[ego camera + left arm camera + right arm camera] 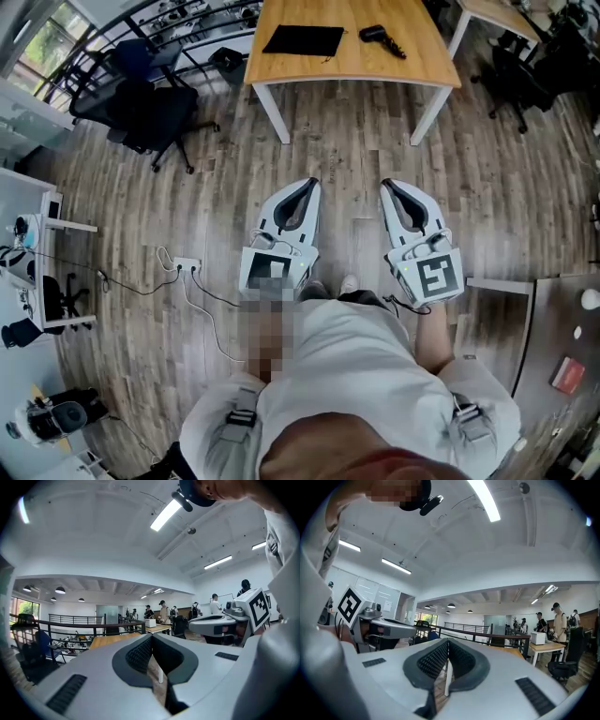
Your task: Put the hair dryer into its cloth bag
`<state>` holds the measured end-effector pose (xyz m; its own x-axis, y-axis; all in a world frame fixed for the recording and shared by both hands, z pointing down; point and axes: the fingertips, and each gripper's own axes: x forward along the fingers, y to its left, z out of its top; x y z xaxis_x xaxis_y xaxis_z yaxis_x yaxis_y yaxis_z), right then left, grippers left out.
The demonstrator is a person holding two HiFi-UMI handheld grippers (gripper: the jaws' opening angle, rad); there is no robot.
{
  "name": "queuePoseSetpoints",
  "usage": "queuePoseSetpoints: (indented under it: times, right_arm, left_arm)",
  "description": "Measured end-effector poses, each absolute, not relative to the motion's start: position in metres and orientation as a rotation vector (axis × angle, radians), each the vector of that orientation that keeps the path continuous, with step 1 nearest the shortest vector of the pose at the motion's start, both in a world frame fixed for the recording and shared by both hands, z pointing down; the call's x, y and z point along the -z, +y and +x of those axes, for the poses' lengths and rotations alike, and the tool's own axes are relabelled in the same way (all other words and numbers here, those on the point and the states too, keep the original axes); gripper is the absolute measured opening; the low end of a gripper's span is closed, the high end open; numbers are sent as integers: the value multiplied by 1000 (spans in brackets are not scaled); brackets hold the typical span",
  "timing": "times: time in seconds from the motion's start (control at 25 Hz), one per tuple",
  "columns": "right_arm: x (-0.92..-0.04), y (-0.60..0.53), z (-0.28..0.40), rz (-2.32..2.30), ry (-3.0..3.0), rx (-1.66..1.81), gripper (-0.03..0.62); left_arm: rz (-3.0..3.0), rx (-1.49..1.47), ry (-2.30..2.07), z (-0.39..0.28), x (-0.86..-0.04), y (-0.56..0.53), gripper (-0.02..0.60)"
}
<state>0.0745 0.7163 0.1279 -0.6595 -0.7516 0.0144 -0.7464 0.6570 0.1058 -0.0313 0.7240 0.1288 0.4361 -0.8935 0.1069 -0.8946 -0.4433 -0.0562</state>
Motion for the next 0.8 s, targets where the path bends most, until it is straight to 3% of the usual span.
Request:
queuePoseSetpoints:
  times: [0.8]
  right_arm:
    - [-139, 619, 62, 1280, -2755, 121, 21]
  left_arm:
    - [2686, -201, -1573, -35, -138, 628, 19]
